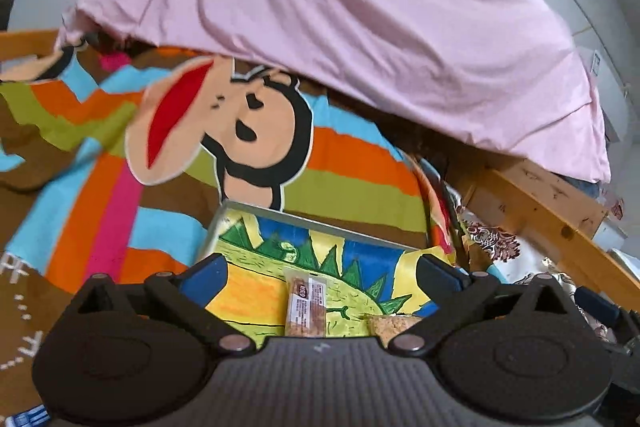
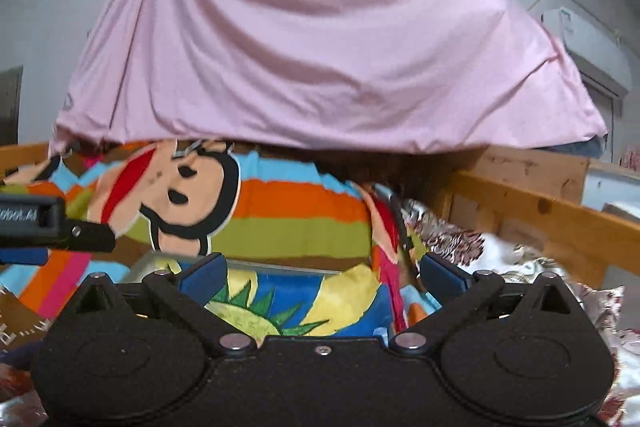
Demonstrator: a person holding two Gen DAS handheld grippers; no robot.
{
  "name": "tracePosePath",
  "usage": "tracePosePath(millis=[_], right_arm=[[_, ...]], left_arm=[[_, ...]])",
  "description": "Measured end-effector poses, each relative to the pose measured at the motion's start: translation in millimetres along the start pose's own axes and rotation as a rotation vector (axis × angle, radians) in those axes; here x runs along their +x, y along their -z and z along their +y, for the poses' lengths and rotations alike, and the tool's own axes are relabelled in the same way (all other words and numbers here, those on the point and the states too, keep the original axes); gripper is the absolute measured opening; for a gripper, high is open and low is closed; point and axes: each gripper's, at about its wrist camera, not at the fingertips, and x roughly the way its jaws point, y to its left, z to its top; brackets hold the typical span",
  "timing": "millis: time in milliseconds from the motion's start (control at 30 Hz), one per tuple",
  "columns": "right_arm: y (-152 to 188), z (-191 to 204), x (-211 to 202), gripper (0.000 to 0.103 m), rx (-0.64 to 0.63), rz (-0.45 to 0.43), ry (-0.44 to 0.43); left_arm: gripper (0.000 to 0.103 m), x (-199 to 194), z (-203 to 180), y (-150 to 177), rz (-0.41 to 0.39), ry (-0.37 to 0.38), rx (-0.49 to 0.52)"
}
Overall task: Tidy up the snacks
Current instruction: 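Carry both bars into the metal tray and open both tools, then lift both tools back out of the tray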
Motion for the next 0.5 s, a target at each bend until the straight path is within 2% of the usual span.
tracePosePath(millis=[233, 500], right_arm=[[-1.2, -2.9, -45.1, 0.102, 0.026, -0.028, -0.022], [8.4, 1.4, -94.2, 0.102, 0.025, -0.021, -0.038]], left_arm=[[0.102, -53.3, 0.8, 10.2, -0.065, -0.028, 0.06], [0.102, -98.6, 5.7, 20.6, -0.088, -0.08, 0.108]])
